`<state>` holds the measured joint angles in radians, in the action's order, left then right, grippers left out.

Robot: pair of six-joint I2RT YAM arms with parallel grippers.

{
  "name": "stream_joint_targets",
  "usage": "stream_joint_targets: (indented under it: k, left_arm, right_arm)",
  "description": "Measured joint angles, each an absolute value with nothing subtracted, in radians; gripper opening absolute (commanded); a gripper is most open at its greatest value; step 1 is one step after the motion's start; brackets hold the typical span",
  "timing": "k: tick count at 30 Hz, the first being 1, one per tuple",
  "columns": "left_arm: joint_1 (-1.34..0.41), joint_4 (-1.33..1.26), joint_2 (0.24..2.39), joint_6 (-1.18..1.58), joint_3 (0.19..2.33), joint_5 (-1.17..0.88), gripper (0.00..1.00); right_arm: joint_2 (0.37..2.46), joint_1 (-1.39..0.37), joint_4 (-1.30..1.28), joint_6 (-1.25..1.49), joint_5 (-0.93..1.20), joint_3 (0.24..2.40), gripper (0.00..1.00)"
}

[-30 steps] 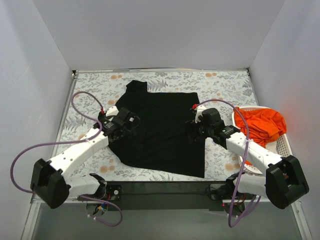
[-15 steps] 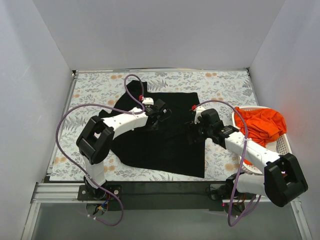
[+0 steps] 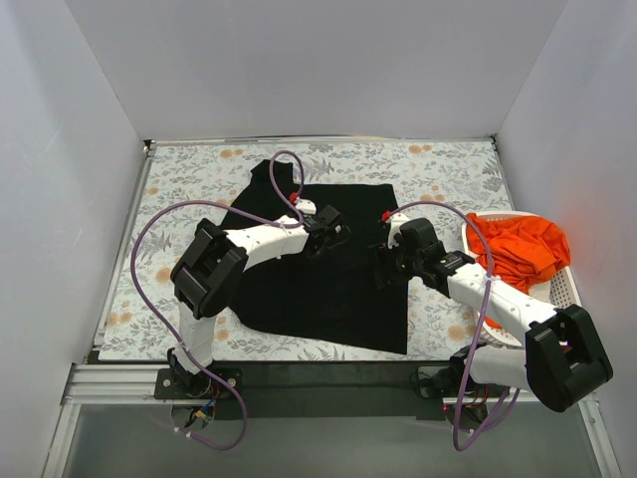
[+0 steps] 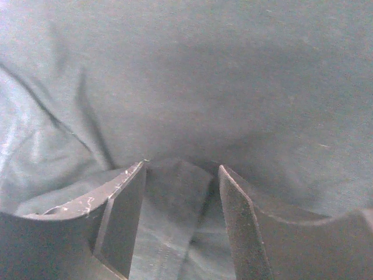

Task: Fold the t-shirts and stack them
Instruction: Flatten the tshirt out

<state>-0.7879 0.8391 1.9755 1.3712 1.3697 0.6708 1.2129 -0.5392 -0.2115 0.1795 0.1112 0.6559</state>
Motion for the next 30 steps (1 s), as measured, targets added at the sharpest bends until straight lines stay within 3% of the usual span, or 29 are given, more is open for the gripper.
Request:
stream_joint_targets:
  k: [9,30]
  left_arm:
    - [-0.788,0.854,1.975,1.363,1.340,0.723,0.37]
    - [-0.788,0.818,1.941,1.370,1.299,0.682,0.36]
  right_arm:
    - [1.213,-0.539,-0.211,0.180,0.107,0.649,0.71]
    - [1.210,-0.539,-0.212,0.180,0.095,0.637,0.71]
